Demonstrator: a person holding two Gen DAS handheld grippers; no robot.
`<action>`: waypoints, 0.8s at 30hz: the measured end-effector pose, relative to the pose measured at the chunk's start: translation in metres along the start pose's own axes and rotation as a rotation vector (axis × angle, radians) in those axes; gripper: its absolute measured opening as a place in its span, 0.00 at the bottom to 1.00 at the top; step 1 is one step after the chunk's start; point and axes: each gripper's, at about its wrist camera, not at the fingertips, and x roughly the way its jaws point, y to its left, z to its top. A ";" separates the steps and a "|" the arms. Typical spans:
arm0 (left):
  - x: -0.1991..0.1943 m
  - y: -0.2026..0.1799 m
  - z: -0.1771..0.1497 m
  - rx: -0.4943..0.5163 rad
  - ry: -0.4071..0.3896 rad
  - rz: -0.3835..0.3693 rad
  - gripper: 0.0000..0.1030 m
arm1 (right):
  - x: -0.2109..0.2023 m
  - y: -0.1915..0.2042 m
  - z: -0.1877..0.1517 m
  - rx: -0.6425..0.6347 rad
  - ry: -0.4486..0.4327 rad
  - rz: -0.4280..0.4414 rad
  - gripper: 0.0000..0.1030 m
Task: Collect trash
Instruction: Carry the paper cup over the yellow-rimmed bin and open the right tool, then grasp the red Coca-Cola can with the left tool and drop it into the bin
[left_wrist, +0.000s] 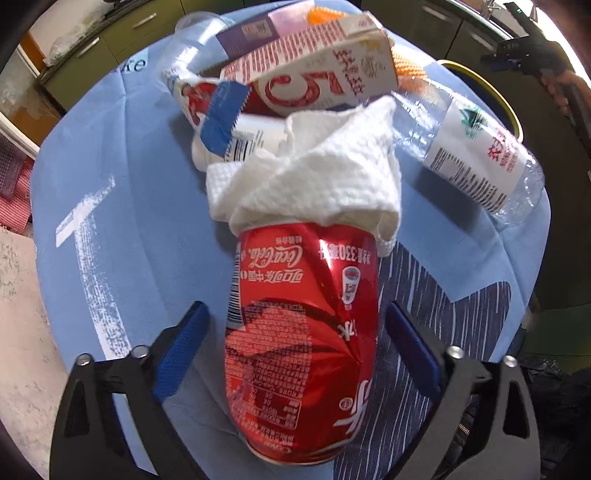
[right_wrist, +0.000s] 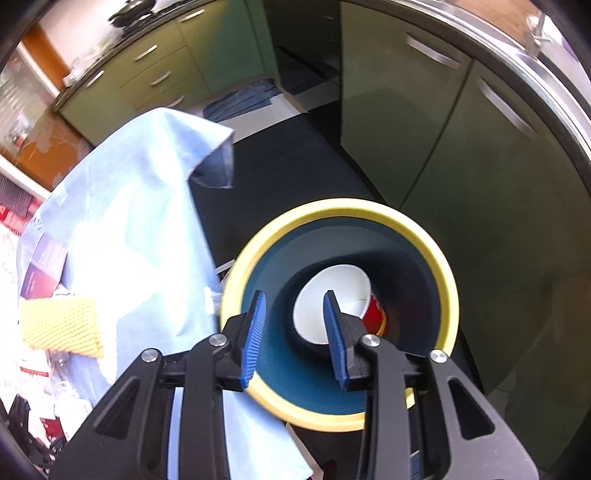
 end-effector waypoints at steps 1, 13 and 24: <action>0.004 0.001 -0.001 -0.006 0.011 -0.005 0.79 | 0.003 0.007 0.003 -0.009 0.000 0.003 0.30; -0.014 0.006 -0.031 -0.019 -0.035 -0.046 0.73 | -0.013 0.019 -0.004 -0.058 -0.024 0.008 0.30; -0.110 -0.056 0.045 0.196 -0.223 -0.134 0.73 | -0.044 -0.029 -0.029 0.021 -0.087 0.000 0.30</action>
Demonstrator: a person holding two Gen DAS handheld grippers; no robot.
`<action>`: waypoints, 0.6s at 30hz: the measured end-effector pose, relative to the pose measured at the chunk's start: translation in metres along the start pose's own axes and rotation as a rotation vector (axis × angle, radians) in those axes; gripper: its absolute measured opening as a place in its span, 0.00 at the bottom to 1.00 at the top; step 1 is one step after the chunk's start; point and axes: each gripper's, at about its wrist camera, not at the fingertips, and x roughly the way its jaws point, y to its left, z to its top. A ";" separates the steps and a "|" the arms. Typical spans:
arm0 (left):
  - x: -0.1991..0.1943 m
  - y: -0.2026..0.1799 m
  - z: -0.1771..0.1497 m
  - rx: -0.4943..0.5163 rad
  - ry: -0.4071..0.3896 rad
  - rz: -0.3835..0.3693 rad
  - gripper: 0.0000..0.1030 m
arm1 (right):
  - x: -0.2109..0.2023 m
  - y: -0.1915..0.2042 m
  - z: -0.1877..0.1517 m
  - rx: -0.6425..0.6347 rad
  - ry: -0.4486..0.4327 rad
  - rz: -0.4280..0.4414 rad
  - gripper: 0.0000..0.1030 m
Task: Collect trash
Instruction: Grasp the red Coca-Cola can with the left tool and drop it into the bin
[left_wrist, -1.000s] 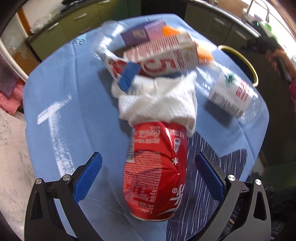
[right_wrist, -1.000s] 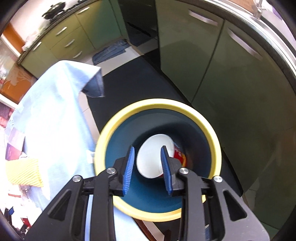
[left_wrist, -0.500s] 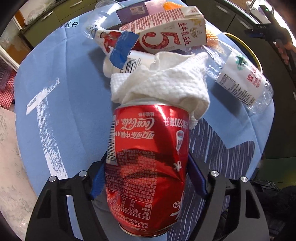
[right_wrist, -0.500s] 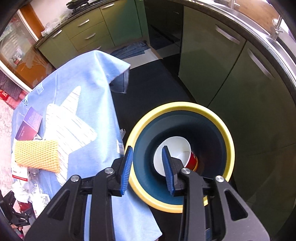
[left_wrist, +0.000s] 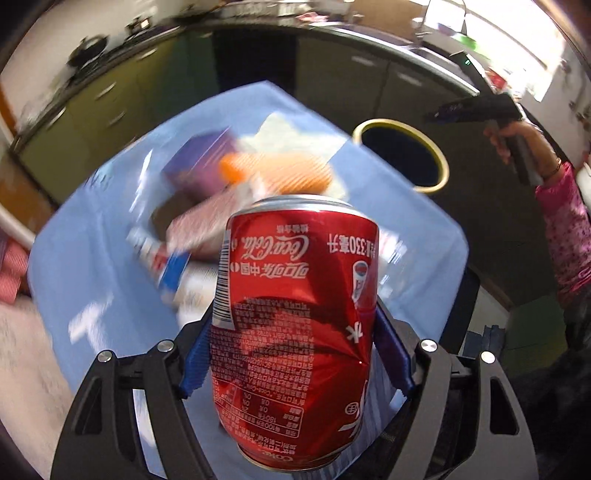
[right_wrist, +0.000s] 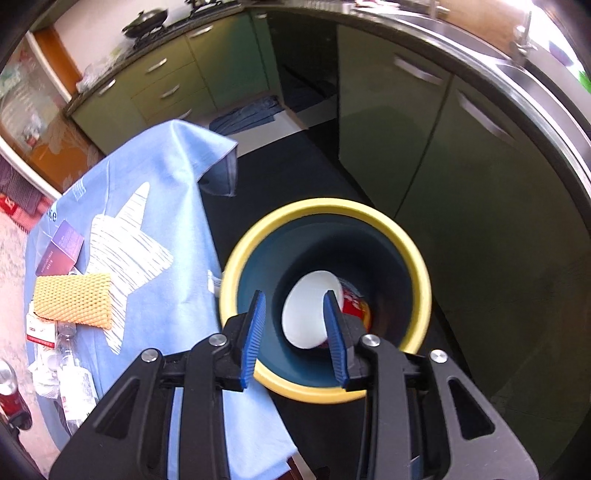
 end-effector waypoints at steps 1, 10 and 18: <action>0.002 -0.007 0.012 0.023 -0.009 -0.010 0.73 | -0.004 -0.007 -0.003 0.007 -0.005 -0.002 0.30; 0.070 -0.111 0.160 0.252 -0.019 -0.133 0.73 | -0.018 -0.053 -0.026 0.053 -0.021 0.002 0.30; 0.191 -0.175 0.252 0.268 0.070 -0.194 0.73 | -0.036 -0.079 -0.045 0.080 -0.041 -0.009 0.30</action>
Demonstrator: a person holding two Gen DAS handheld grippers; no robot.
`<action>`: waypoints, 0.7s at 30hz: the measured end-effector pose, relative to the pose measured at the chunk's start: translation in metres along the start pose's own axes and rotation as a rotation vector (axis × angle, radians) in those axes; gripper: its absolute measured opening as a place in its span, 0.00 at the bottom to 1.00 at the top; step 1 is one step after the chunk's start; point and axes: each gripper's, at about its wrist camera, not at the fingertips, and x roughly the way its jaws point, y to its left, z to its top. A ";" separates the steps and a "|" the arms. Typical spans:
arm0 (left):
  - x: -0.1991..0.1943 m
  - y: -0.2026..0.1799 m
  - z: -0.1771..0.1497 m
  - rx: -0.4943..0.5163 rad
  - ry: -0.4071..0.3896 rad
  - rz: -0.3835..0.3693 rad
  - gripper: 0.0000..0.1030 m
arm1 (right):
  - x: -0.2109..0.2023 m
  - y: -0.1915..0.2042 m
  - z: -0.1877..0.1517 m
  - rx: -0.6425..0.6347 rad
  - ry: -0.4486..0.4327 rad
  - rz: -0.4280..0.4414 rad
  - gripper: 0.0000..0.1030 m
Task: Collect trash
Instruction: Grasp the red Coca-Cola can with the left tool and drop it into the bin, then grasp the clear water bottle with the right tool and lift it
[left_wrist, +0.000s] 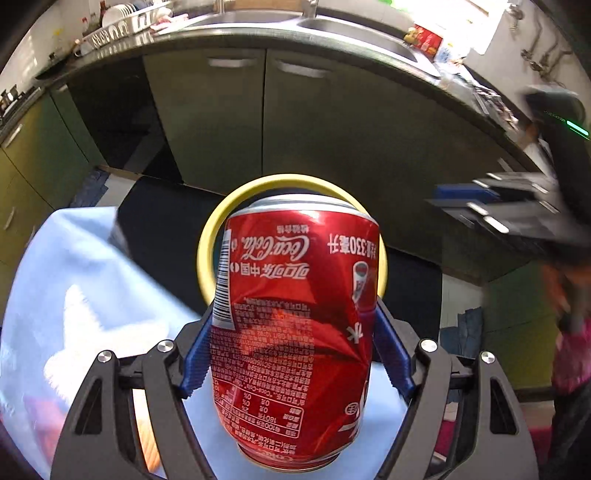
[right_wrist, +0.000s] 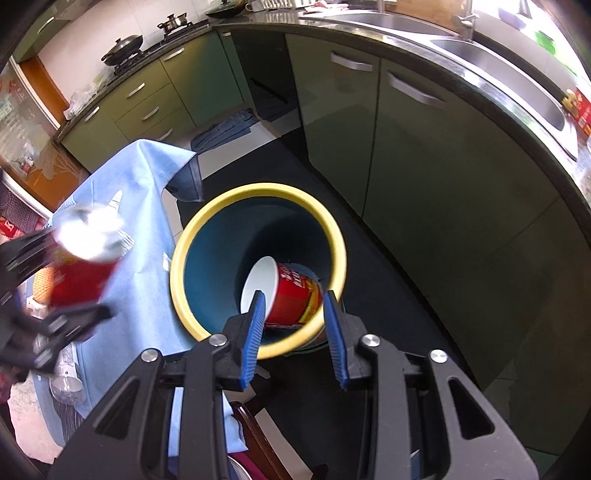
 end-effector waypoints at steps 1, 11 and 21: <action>0.014 0.002 0.011 -0.009 0.003 0.004 0.73 | -0.002 -0.002 -0.002 0.003 -0.001 -0.002 0.30; 0.023 0.015 0.020 -0.053 -0.037 0.048 0.86 | -0.009 -0.002 -0.005 -0.016 0.002 -0.004 0.30; -0.171 0.041 -0.140 -0.238 -0.396 0.183 0.96 | 0.005 0.106 -0.021 -0.290 0.067 0.119 0.35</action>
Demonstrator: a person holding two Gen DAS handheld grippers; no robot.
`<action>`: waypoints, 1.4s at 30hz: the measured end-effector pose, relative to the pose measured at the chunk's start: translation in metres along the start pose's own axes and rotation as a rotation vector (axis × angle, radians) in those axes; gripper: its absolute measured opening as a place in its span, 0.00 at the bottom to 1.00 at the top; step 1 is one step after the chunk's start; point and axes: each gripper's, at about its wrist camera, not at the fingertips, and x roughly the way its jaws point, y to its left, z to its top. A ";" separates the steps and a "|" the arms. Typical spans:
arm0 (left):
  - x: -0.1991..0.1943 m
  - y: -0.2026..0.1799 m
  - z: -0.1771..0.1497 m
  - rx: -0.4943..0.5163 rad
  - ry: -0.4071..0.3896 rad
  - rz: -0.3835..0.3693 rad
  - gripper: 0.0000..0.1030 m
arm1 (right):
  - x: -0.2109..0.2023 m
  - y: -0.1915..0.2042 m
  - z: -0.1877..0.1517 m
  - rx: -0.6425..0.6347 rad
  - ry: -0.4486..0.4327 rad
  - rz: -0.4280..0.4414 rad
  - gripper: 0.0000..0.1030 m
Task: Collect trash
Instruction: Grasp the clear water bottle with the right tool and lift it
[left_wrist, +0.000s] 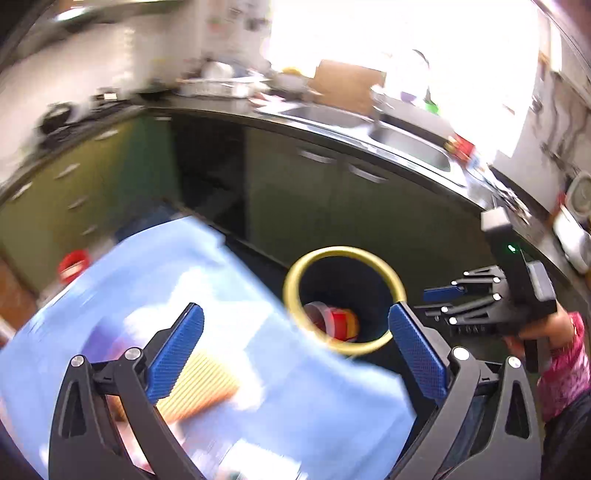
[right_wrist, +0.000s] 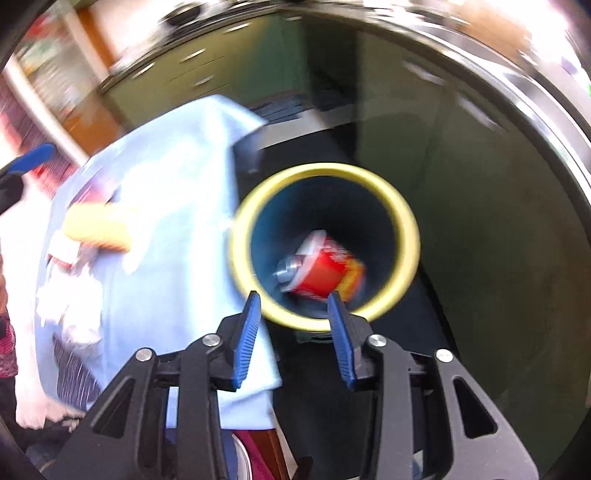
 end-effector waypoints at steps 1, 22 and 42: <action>-0.022 0.014 -0.020 -0.022 -0.016 0.046 0.96 | 0.003 0.017 0.002 -0.039 0.012 0.023 0.35; -0.152 0.124 -0.221 -0.304 -0.091 0.386 0.96 | 0.099 0.261 0.010 -0.457 0.338 0.135 0.61; -0.145 0.129 -0.221 -0.287 -0.078 0.404 0.96 | 0.132 0.290 -0.023 -0.549 0.367 0.005 0.60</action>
